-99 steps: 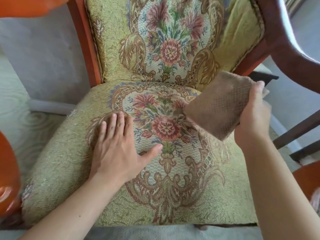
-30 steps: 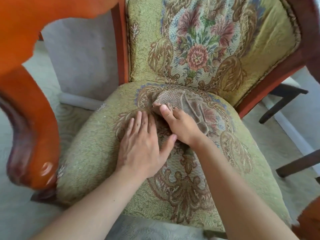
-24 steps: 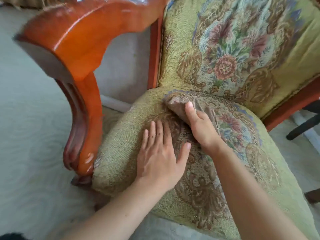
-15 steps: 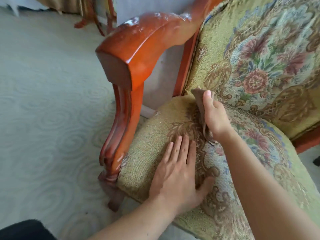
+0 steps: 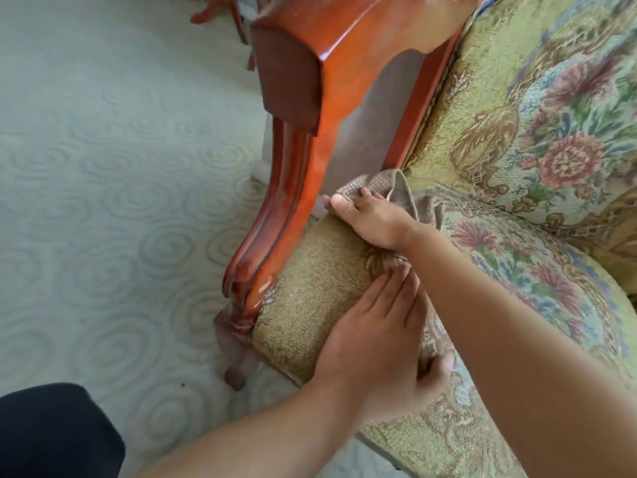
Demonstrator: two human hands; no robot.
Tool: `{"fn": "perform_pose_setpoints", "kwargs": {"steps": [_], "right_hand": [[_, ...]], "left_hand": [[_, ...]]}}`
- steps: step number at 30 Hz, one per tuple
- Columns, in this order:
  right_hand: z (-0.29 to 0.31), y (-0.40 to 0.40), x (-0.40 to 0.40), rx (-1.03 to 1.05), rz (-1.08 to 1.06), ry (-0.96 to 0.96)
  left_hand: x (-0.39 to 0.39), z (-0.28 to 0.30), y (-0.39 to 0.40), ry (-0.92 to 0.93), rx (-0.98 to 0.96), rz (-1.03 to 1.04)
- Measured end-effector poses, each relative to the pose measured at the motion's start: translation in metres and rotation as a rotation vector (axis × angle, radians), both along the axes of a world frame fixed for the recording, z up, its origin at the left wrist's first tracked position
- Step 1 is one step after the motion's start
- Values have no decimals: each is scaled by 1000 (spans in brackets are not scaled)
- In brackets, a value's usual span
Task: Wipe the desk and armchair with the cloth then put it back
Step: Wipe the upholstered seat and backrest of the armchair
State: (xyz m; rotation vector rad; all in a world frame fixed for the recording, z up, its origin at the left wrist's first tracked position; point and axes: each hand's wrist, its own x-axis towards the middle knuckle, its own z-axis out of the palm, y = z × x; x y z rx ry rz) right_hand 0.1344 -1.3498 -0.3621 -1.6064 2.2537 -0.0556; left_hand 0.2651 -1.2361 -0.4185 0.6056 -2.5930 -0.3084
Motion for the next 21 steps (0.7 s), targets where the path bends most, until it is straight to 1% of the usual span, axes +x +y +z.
{"fn": "perform_pose_setpoints", "kwargs": {"steps": [4, 7, 9, 11, 13, 16, 19, 21], "right_hand": [[5, 16, 10, -9, 73, -86], [3, 30, 25, 9, 171, -123], [2, 40, 37, 6, 205, -133], [2, 47, 47, 29, 229, -126], [3, 54, 58, 55, 234, -136], [4, 67, 69, 53, 237, -204], [7, 75, 75, 72, 239, -281], [12, 76, 75, 86, 232, -288]], "left_hand": [[4, 2, 1, 30, -34, -58], [10, 5, 0, 86, -21, -162], [18, 9, 1, 87, -23, -222], [25, 10, 3, 62, -68, -264], [33, 6, 6, 28, -107, -318], [43, 0, 9, -25, -130, -346], [46, 0, 12, -15, -123, -366], [43, 1, 13, 3, -136, -384]]}}
